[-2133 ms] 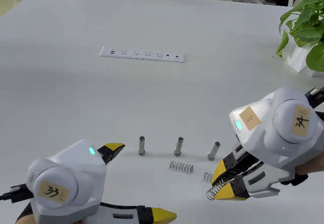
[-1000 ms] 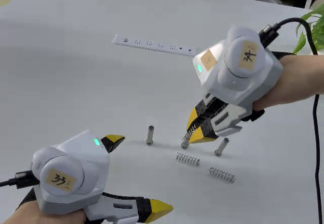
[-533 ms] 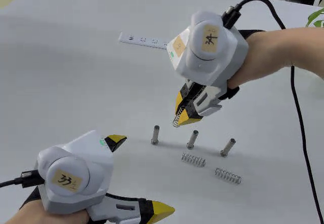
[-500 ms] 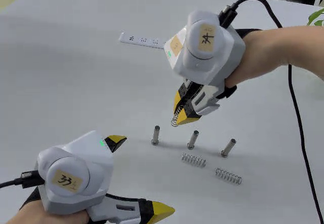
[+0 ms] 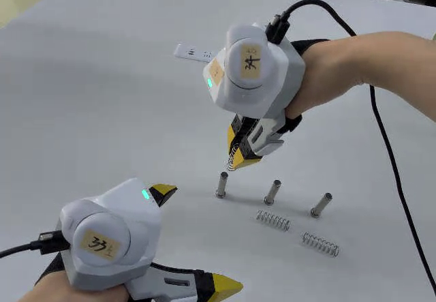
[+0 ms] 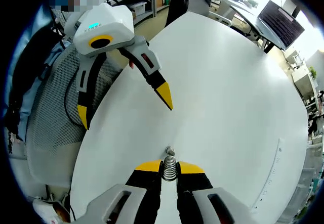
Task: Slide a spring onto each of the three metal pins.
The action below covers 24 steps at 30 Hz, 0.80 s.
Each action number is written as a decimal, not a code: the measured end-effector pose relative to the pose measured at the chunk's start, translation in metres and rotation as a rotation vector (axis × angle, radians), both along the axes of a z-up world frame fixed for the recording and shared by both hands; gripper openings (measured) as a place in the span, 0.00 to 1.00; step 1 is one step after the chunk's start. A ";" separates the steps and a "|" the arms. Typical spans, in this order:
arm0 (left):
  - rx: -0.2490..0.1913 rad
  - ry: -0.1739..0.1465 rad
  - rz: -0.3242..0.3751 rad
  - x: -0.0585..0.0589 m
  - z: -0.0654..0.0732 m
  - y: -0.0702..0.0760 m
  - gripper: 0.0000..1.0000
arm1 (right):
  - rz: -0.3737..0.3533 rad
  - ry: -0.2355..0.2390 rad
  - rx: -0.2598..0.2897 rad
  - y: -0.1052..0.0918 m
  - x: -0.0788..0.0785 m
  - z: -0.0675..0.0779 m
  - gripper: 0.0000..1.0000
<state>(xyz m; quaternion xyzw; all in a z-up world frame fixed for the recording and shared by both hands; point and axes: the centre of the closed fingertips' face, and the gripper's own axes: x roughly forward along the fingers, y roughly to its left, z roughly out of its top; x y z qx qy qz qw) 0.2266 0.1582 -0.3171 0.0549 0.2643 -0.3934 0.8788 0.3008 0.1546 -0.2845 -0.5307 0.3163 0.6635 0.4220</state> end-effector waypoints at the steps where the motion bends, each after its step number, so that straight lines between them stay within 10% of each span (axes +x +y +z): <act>1: 0.000 0.001 0.000 0.000 0.000 0.000 0.99 | 0.003 -0.001 -0.003 0.000 0.000 -0.001 0.07; 24: -0.019 0.022 0.015 -0.003 -0.006 0.003 0.97 | 0.026 0.011 -0.023 0.005 -0.003 -0.013 0.07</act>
